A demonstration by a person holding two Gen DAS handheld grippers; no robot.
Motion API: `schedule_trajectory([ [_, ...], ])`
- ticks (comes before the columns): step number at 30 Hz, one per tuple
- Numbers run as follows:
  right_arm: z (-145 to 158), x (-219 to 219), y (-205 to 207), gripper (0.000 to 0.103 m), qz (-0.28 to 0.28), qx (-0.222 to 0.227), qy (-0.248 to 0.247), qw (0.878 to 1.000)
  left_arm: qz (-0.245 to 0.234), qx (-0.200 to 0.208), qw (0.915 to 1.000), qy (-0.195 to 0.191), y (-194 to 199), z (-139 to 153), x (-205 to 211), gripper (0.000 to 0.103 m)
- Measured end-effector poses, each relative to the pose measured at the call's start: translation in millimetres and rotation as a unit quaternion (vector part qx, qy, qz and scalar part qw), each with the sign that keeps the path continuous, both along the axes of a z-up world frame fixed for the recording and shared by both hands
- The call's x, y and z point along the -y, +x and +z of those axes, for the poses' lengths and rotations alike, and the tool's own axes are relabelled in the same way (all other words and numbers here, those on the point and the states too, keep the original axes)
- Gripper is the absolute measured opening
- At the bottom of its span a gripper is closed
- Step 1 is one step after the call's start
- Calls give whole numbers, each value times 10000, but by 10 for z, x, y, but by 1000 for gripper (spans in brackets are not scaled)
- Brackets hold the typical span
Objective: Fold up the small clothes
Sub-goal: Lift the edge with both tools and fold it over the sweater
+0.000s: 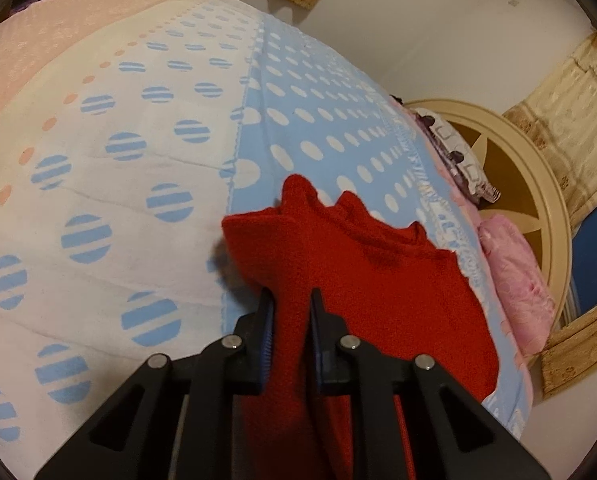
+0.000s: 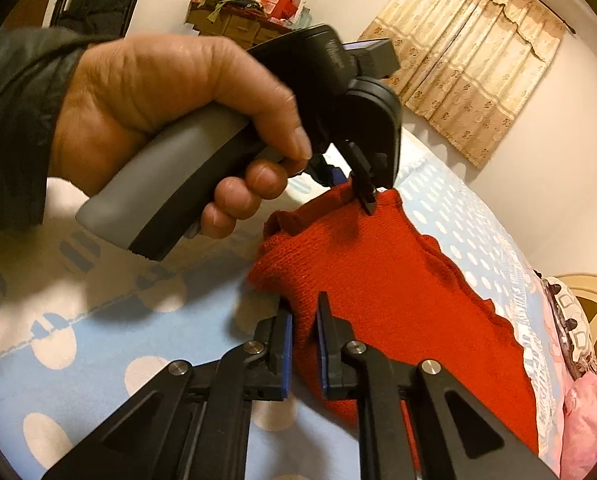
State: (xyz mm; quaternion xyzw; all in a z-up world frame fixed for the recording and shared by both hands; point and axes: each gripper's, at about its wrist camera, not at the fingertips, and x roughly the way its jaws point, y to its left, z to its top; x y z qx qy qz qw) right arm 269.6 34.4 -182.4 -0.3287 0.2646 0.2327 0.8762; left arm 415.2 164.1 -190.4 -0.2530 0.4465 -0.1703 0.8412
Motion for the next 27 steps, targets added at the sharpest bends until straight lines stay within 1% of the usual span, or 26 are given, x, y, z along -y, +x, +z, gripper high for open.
schedule_trajectory([
  [4, 46, 58, 73, 8, -33, 28, 26, 10000, 64, 64, 9997, -218, 0, 9, -24, 16],
  [9, 176, 182, 74, 8, -131, 112, 167, 9997, 159, 174, 9974, -677, 6, 53, -55, 16],
  [12, 257, 256, 85, 8, -205, 129, 301, 9993, 160, 235, 9971, -706, 12, 119, -19, 15],
  [15, 328, 335, 77, 8, -288, 180, 391, 9987, 159, 292, 9959, -842, 14, 218, 29, 15],
  [17, 387, 406, 80, 8, -346, 215, 474, 9980, 147, 357, 9956, -859, 19, 286, 72, 15],
  [22, 498, 550, 5, 8, -497, 339, 655, 9960, 98, 530, 9943, -917, 52, 500, 252, 15],
  [27, 579, 761, 28, 8, -703, 426, 829, 9932, -38, 691, 9931, -945, 110, 683, 486, 15],
])
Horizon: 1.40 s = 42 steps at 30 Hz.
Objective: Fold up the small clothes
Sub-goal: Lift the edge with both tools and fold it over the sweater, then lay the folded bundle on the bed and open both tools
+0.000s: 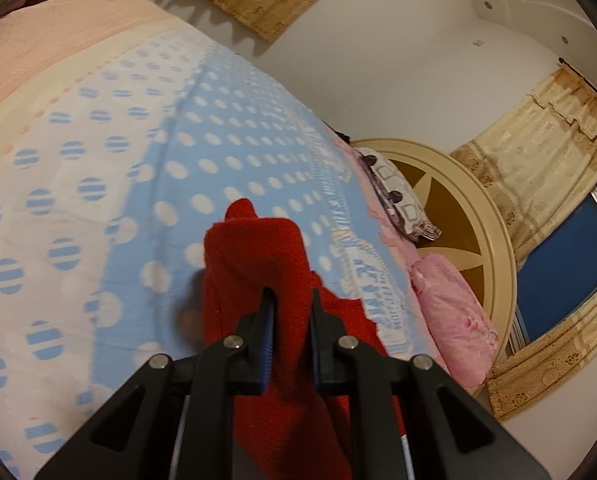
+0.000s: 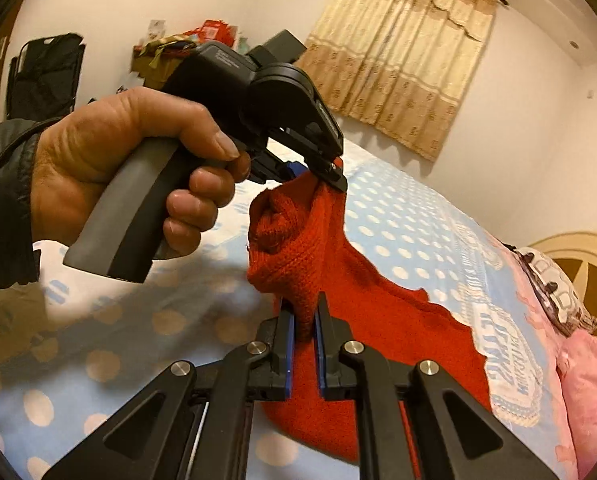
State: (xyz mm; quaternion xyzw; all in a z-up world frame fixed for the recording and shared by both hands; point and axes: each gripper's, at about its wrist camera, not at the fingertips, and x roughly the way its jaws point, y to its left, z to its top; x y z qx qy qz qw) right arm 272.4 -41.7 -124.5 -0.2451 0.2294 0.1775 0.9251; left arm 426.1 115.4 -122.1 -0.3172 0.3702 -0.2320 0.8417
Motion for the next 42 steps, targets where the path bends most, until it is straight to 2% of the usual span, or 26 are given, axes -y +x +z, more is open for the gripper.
schedule_trajectory([
  [13, 113, 653, 43, 7, -665, 36, 656, 9956, -415, 216, 9989, 10, 167, 249, 719, 15],
  [23, 144, 1123, -13, 7, -1068, -126, 1032, 9888, -759, 183, 9969, 54, 236, 261, 1237, 15],
  [34, -26, 1649, 23, 7, -1610, -628, 1430, 9745, -1284, -62, 9910, 375, 357, 8, 1911, 15],
  [42, -182, 1950, 18, 7, -1816, -1162, 1785, 9600, -1580, -184, 9847, 714, 338, -171, 2294, 15],
])
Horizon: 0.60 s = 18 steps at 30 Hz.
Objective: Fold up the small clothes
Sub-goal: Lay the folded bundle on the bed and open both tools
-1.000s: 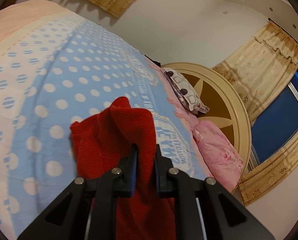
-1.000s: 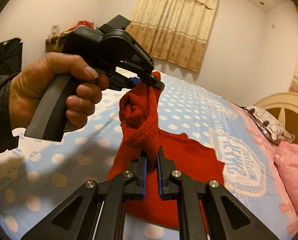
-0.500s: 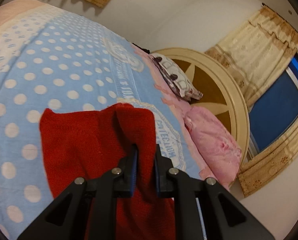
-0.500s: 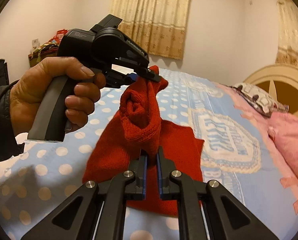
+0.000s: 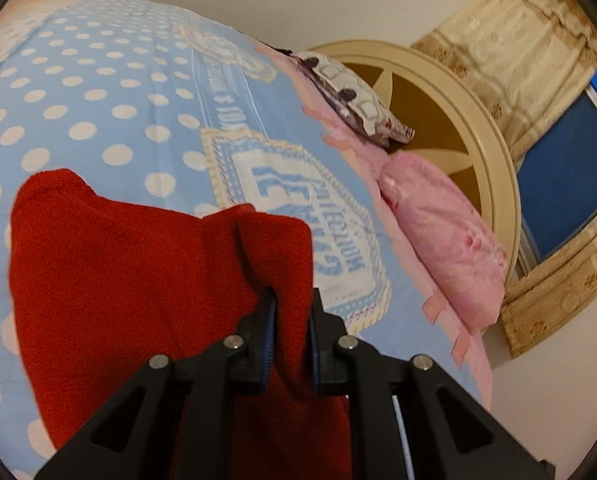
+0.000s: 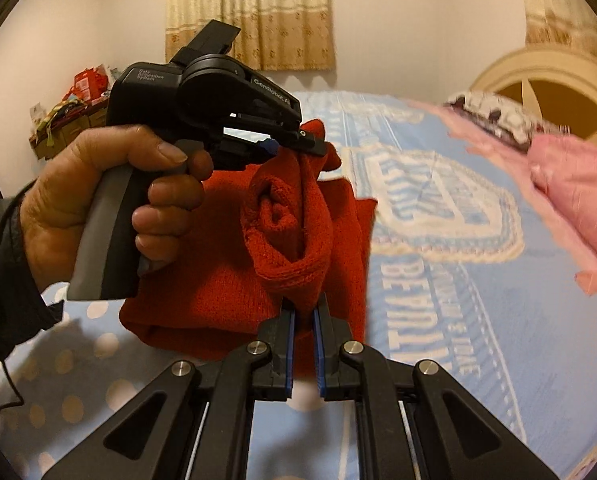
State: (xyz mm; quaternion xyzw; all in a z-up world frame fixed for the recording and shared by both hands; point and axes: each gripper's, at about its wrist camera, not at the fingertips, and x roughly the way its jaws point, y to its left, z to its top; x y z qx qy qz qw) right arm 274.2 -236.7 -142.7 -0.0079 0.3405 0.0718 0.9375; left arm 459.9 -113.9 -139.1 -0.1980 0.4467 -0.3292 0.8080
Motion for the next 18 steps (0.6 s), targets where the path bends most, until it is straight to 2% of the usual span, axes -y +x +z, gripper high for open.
schedule_trajectory([
  [2, -25, 57, 3, 7, -2, -132, 144, 9998, -64, 91, 9996, 269, -33, -7, 100, 17],
  [6, -95, 155, 16, 7, 21, -401, 431, 9983, -233, 283, 9979, 529, -142, 42, 201, 31],
  [11, -183, 266, 9, 8, 64, -715, 765, 9945, -308, 918, 9911, 916, -440, 233, 80, 56],
  [15, -237, 295, -29, 8, 63, -888, 860, 9923, -166, 1398, 9794, 1448, -792, 232, -218, 59],
  [18, -221, 344, -101, 9, 4, -937, 888, 9916, -100, 1517, 9727, 1754, -1050, 117, -437, 63],
])
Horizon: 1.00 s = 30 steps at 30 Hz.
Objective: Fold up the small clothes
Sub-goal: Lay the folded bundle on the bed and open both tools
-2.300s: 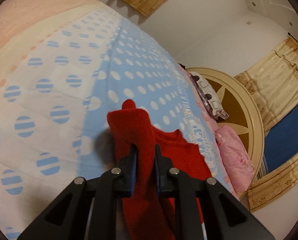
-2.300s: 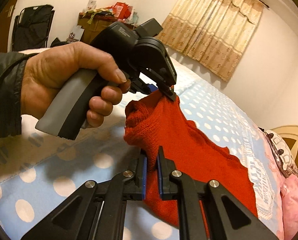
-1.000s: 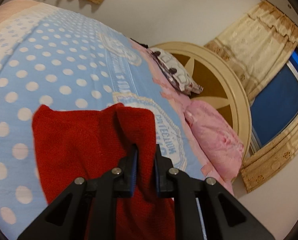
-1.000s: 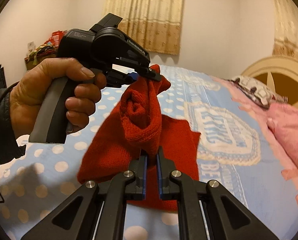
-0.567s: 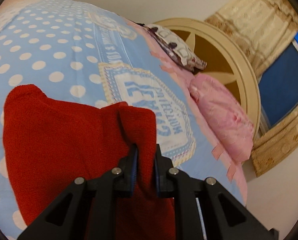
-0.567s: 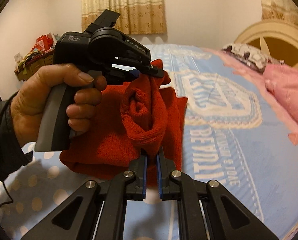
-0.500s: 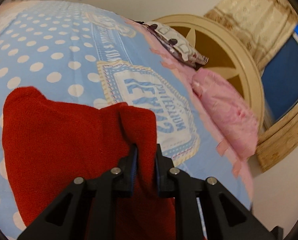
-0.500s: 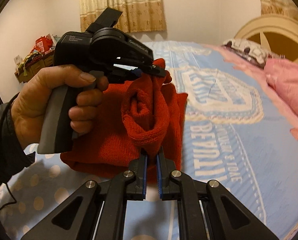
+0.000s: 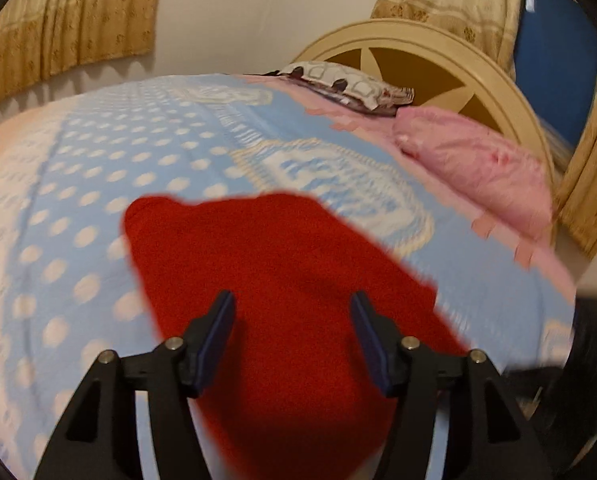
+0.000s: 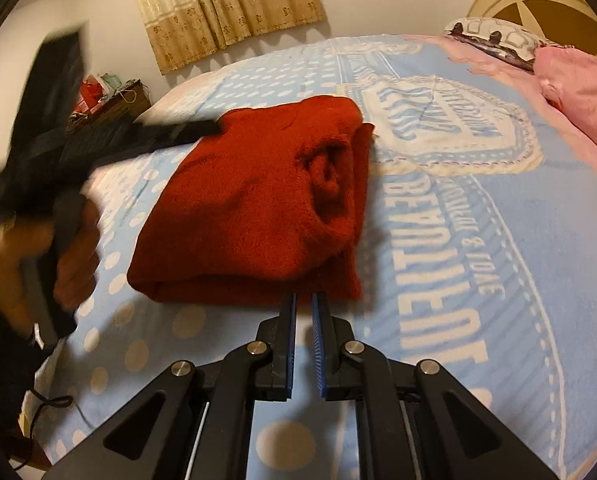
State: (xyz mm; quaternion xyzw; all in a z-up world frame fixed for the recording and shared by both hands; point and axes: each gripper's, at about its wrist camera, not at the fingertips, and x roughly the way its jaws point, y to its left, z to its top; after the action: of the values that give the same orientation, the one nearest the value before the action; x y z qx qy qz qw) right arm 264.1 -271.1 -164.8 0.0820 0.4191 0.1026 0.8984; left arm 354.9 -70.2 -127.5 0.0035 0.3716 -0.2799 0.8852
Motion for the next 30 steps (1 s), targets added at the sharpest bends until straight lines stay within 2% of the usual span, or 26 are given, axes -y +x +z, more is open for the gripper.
schedule_trajectory([
  [2, 77, 60, -65, 20, -168, 112, -87, 9998, 12, 80, 9998, 156, -147, -71, -89, 63],
  [4, 168, 105, -84, 63, -190, 223, -102, 9995, -19, 136, 9995, 291, -318, -169, -188, 63],
  [5, 235, 135, -80, 65, -178, 289, -42, 9994, -18, 149, 9995, 281, -367, -197, -202, 63],
  [10, 471, 248, 229, 64, -122, 283, 421, 9986, -194, 155, 9992, 301, -516, -285, -149, 68],
  [14, 479, 406, 856, 63, -311, -65, 827, 9961, -194, 250, 9992, 249, -529, -304, -166, 70],
  [17, 353, 486, 1391, 54, -409, -425, 965, 9936, -157, 55, 9999, -11, -485, -407, -266, 72],
  [19, 205, 534, 1677, 40, -559, -680, 1037, 9907, -74, -120, 9997, -215, -431, -459, -347, 72],
  [20, 80, 549, 1810, 33, -547, -920, 1222, 9867, -83, -149, 9995, -282, -435, -470, -363, 72],
  [21, -34, 548, 1872, 19, -529, -1095, 1459, 9818, -68, -187, 9991, -372, -416, -478, -392, 72],
  [22, -75, 531, 1869, 15, -516, -1124, 1482, 9812, -53, -210, 9988, -429, -413, -486, -407, 72],
  [25, -10, 404, 1672, 11, -393, -706, 1077, 9909, -59, -241, 9981, -560, -422, -522, -428, 72],
  [28, 14, 418, 1476, 11, -578, -431, 806, 9941, -84, -289, 9977, -610, -413, -545, -432, 73],
  [30, -26, 390, 1495, 13, -498, -341, 535, 9967, -65, -277, 9980, -562, -421, -552, -420, 80],
])
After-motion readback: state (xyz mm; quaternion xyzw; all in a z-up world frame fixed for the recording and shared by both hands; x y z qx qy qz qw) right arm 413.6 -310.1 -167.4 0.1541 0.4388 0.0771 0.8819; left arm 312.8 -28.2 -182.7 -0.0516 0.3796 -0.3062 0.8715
